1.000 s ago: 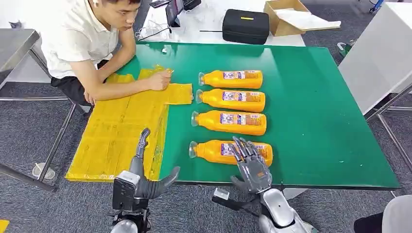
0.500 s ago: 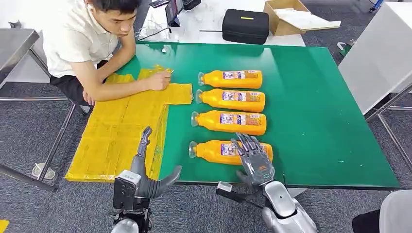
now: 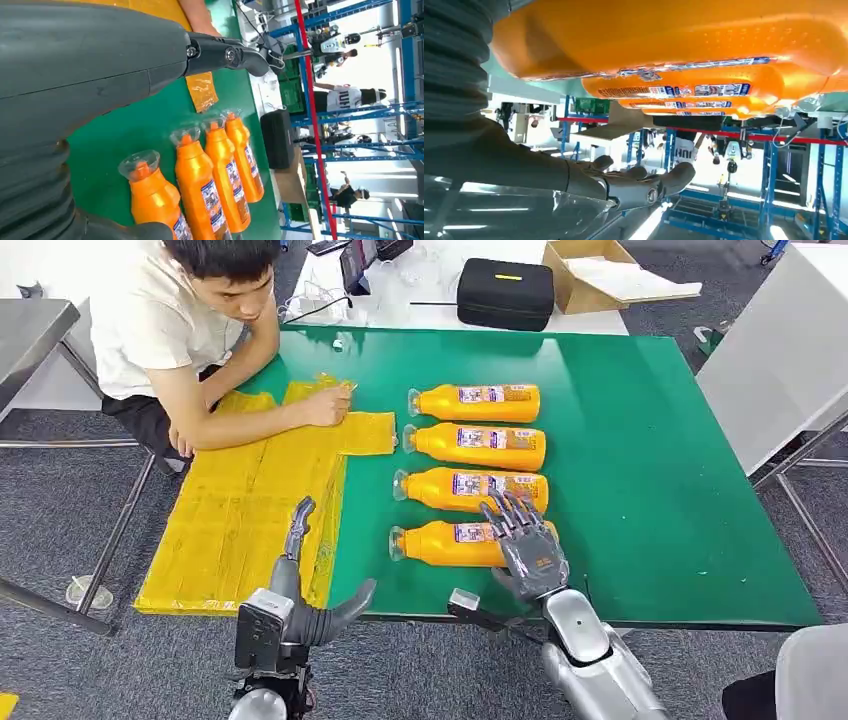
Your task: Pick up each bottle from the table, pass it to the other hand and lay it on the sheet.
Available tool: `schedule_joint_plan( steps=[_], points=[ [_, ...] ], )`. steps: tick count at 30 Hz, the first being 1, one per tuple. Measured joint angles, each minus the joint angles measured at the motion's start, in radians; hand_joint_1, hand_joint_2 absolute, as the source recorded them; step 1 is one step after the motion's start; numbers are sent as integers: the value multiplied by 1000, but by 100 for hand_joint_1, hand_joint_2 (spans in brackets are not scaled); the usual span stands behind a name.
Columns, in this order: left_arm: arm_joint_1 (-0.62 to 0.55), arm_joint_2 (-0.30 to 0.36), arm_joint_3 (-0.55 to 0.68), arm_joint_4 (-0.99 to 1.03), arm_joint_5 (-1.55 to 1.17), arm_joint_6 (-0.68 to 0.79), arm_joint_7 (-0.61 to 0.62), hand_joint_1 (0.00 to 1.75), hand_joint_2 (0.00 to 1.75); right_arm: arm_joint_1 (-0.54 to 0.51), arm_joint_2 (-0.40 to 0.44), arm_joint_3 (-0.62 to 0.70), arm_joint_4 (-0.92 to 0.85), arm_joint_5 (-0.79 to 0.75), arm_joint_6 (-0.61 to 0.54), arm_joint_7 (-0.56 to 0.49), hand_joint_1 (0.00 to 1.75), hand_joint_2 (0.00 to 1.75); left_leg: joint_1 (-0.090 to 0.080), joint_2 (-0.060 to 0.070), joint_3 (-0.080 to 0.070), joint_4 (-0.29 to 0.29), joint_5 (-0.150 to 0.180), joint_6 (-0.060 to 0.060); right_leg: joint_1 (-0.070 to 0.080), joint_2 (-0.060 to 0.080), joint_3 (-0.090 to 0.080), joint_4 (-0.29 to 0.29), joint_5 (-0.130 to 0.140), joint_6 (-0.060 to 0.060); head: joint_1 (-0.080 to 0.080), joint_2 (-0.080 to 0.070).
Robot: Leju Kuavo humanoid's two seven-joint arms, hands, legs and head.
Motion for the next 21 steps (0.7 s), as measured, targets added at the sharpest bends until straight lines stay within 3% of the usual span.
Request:
schedule_joint_plan(
  steps=[21],
  points=[
    [-2,0,4,-5,17,-26,0,0,175,-86,35,-24,231,-215,98,-98,0,175,0,0,1,0,0,0,0,0,0,0,0,0,0,0]
  ],
)
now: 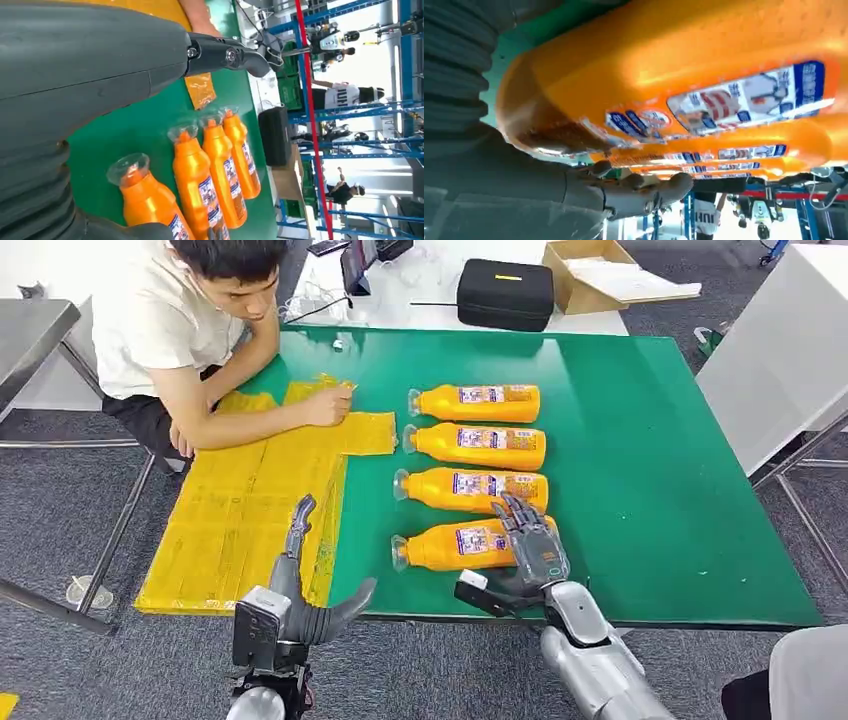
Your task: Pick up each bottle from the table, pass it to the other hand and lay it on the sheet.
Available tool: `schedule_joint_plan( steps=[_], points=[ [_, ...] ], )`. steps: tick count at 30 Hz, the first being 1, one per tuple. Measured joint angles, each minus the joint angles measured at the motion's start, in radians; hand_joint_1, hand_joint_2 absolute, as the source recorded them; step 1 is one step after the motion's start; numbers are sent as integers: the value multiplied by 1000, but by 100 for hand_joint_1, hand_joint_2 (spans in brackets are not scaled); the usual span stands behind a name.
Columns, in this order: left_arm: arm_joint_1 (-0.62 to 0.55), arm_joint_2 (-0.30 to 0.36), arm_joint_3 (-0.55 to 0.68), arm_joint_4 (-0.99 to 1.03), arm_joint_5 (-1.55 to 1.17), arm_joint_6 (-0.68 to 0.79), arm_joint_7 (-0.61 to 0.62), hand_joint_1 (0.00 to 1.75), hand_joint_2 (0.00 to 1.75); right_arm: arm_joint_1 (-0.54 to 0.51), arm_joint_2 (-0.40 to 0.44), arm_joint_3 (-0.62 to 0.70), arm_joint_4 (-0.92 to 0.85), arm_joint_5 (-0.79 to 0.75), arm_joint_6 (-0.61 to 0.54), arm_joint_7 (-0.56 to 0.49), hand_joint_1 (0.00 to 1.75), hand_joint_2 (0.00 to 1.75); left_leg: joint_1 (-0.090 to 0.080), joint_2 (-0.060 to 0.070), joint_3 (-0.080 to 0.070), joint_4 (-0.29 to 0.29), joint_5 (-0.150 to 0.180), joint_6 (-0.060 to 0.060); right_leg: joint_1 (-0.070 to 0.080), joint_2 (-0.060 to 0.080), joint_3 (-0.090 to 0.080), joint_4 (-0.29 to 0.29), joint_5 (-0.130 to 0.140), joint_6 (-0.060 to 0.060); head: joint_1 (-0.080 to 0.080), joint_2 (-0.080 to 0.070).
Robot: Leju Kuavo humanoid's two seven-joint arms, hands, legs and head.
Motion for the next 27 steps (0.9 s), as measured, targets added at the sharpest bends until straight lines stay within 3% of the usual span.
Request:
schedule_joint_plan(
  steps=[1,2,3,27],
  points=[
    [0,0,0,0,1,-1,0,0,175,-2,1,-1,4,-2,2,0,0,175,0,0,0,0,0,0,0,0,0,0,0,0,0,0],
    [0,0,0,0,1,-2,0,0,175,-4,2,-2,8,-3,5,0,73,175,0,0,1,0,0,0,0,0,0,0,0,0,0,0],
    [0,0,0,0,1,-4,0,0,175,-6,2,-2,13,-3,9,-2,175,175,0,0,1,0,0,0,0,0,1,0,0,0,0,0],
    [0,0,-5,0,2,-8,0,0,175,-62,-6,5,83,-27,123,-6,175,175,0,0,10,0,0,0,0,0,9,-1,0,0,0,0]
  ],
)
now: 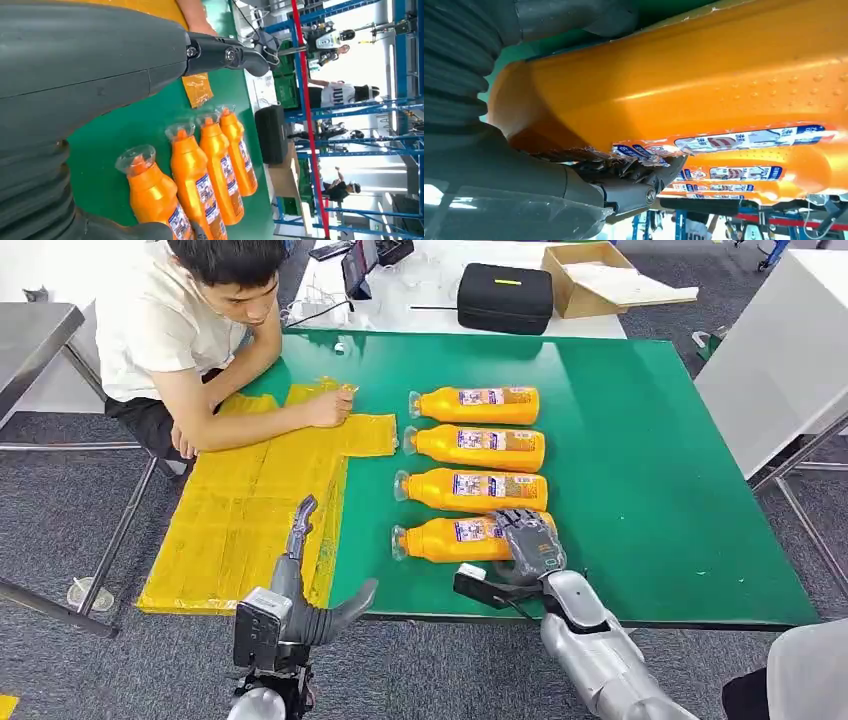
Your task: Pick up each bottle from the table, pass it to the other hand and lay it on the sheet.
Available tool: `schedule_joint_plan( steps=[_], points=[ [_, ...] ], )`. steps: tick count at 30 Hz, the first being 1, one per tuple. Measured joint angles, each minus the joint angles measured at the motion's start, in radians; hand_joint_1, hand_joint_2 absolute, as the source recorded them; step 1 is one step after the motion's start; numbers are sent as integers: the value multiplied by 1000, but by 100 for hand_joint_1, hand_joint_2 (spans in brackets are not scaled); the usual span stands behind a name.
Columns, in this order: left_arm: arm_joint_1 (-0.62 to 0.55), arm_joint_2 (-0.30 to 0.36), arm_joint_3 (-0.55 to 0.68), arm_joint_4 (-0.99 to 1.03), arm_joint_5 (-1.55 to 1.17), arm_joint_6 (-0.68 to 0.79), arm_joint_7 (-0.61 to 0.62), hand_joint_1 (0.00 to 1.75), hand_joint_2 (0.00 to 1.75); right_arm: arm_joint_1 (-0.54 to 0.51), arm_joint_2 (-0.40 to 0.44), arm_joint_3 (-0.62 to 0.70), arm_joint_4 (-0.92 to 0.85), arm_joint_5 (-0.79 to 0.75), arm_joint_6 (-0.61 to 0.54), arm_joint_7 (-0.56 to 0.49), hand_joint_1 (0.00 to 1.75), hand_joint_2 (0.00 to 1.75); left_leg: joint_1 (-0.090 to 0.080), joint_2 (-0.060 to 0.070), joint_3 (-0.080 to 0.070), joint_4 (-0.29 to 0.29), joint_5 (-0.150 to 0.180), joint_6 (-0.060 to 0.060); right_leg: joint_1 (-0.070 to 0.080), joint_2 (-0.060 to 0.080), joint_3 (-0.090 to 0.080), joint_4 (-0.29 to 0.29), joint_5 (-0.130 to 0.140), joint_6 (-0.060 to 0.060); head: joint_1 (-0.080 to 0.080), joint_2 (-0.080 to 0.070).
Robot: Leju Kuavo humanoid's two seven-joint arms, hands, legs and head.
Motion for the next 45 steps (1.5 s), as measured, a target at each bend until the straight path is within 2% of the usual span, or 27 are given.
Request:
schedule_joint_plan(
  steps=[17,18,21,27,30,33,36,40,45],
  points=[
    [0,0,0,0,0,0,0,0,175,-1,-4,0,6,-2,2,0,175,175,0,0,2,0,0,0,0,0,2,0,0,0,0,0],
    [1,0,0,0,6,0,0,0,175,2,-3,-3,6,-82,13,-70,175,175,0,0,2,0,0,0,0,0,2,0,0,0,0,0],
    [2,1,1,0,55,-13,-2,0,175,14,-2,-22,-14,-227,56,-172,175,175,0,0,4,0,-2,0,0,1,4,0,0,0,1,0],
    [11,7,8,9,252,-90,27,0,175,117,39,-74,-152,-464,73,-273,175,175,0,1,6,0,-3,0,1,2,4,0,0,-1,0,0],
    [27,11,16,18,426,-176,31,0,175,199,66,-106,-266,-577,38,-358,175,175,1,0,2,0,-3,0,2,2,3,0,-1,-1,0,0],
    [48,18,19,18,504,-197,31,0,175,261,92,-120,-389,-609,-8,-363,175,175,1,1,-2,0,-2,0,1,2,-3,1,0,0,0,0],
    [58,25,16,18,475,-152,-1,0,175,293,109,-138,-479,-639,-43,-372,175,175,0,0,-4,0,-1,0,0,1,-3,0,-1,0,0,0],
    [65,32,11,16,411,-79,-56,0,175,318,125,-157,-547,-656,-73,-399,175,175,0,0,-6,0,-2,1,0,1,-5,0,-1,0,0,0],
    [66,35,10,14,472,-103,-34,0,175,328,141,-168,-593,-679,-74,-419,175,175,0,0,-6,0,-2,1,0,1,-6,0,-1,0,0,0]
  ],
)
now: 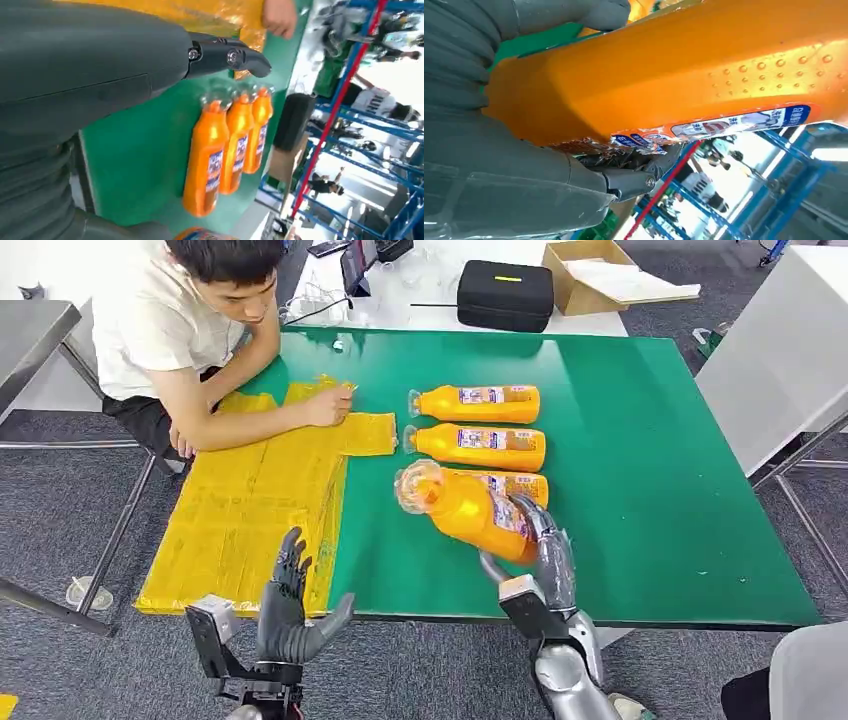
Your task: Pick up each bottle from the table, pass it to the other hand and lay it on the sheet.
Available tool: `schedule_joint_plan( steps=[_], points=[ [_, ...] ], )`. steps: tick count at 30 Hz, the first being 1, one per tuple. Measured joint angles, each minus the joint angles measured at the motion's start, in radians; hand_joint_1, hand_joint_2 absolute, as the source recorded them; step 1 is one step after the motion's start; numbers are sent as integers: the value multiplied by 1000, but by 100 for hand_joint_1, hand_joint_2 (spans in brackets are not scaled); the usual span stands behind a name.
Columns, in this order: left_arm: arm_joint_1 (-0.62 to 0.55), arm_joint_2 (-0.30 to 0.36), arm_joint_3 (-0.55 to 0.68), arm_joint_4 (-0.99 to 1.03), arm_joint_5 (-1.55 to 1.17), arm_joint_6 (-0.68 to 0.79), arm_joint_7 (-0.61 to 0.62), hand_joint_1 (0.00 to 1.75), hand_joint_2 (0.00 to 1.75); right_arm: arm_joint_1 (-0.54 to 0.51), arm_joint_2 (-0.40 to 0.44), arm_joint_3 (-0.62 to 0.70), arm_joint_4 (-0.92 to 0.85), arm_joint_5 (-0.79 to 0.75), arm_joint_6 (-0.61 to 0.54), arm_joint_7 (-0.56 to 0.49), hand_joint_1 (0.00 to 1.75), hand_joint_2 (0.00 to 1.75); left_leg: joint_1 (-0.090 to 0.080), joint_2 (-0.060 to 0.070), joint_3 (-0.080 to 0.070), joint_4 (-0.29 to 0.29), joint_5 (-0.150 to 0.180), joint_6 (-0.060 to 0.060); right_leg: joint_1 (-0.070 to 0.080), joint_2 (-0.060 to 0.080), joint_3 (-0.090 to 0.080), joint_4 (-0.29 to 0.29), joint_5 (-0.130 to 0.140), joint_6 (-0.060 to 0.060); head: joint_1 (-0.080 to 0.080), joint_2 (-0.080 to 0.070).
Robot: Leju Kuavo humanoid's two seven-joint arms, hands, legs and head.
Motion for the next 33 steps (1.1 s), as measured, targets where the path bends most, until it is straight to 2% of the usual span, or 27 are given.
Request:
schedule_joint_plan(
  steps=[7,15,21,26,33],
  points=[
    [-12,0,-8,14,68,-82,19,0,175,-9,11,20,-7,-20,79,13,175,175,0,0,-1,0,0,0,0,0,0,0,0,0,0,0],
    [-53,0,-45,55,152,-278,97,0,175,-136,31,137,155,34,173,61,175,175,0,0,-1,0,1,0,0,0,0,0,1,0,0,0],
    [-90,-3,-44,95,106,-273,100,0,175,-216,54,232,269,88,187,74,175,175,0,0,-1,0,1,0,0,0,-1,0,0,0,0,0],
    [-115,-10,-39,143,60,-204,158,0,175,-231,60,269,304,69,183,80,175,175,0,0,-2,0,1,0,0,0,-1,0,0,0,0,0],
    [-142,-32,-20,201,-21,-110,91,0,175,-228,79,315,335,49,166,73,175,175,0,0,-2,0,1,0,0,0,-2,0,0,0,0,0]
  ],
)
